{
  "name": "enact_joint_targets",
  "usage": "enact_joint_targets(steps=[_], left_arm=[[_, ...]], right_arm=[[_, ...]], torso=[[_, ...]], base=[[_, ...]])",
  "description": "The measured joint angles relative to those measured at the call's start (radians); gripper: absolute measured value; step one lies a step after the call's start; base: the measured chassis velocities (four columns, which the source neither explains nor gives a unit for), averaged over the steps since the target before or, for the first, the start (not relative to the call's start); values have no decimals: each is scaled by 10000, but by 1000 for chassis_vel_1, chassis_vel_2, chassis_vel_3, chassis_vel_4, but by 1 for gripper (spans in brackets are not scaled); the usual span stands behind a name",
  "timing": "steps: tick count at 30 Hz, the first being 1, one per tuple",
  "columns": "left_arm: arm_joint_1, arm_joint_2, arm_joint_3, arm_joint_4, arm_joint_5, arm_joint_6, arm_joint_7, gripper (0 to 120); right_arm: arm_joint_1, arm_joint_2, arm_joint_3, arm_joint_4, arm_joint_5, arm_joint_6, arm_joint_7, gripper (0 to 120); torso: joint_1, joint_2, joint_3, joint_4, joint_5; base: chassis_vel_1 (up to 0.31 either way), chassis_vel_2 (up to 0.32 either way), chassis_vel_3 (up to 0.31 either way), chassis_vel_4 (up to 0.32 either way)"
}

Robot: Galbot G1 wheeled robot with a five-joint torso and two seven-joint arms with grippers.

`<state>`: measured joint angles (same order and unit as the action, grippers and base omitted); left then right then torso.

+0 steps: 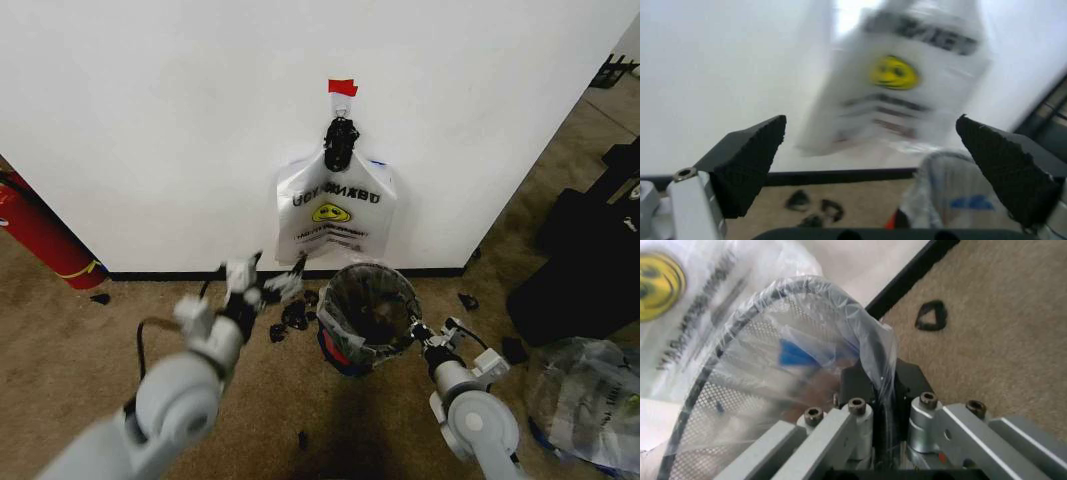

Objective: Pick up the garbage bag from the wall and place it over the trash bin.

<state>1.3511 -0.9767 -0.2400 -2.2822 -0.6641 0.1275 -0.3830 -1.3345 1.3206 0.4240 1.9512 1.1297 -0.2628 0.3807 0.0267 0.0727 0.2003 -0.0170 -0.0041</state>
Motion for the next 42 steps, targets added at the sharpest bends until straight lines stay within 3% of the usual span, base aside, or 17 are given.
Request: enact_joint_targets(steps=[6, 11, 23, 42], left_arm=[[1120, -1600, -1602, -116, 928, -857, 235, 100], [1875, -2090, -2378, -182, 1023, -1232, 515, 100], [2131, -2639, -2321, -291, 1474, -1367, 582, 100], [2135, -2759, -2290, -433, 1426, -1200, 511, 100]], right_arm=[[742, -211, -563, -594, -10, -523, -297, 1], [920, -249, -1040, -842, -336, -746, -611, 1], [1038, -374, -1426, -1094, -1045, -692, -973, 4], [550, -646, -1264, -524, -1701, -596, -1848, 75]], torso=[[1, 0, 1, -4, 1], [1, 0, 2, 0, 3], [1, 0, 2, -5, 3], [1, -2, 2, -3, 2]], base=[[0, 0, 0, 0], [0, 0, 0, 0], [0, 0, 0, 0], [0, 0, 0, 0]])
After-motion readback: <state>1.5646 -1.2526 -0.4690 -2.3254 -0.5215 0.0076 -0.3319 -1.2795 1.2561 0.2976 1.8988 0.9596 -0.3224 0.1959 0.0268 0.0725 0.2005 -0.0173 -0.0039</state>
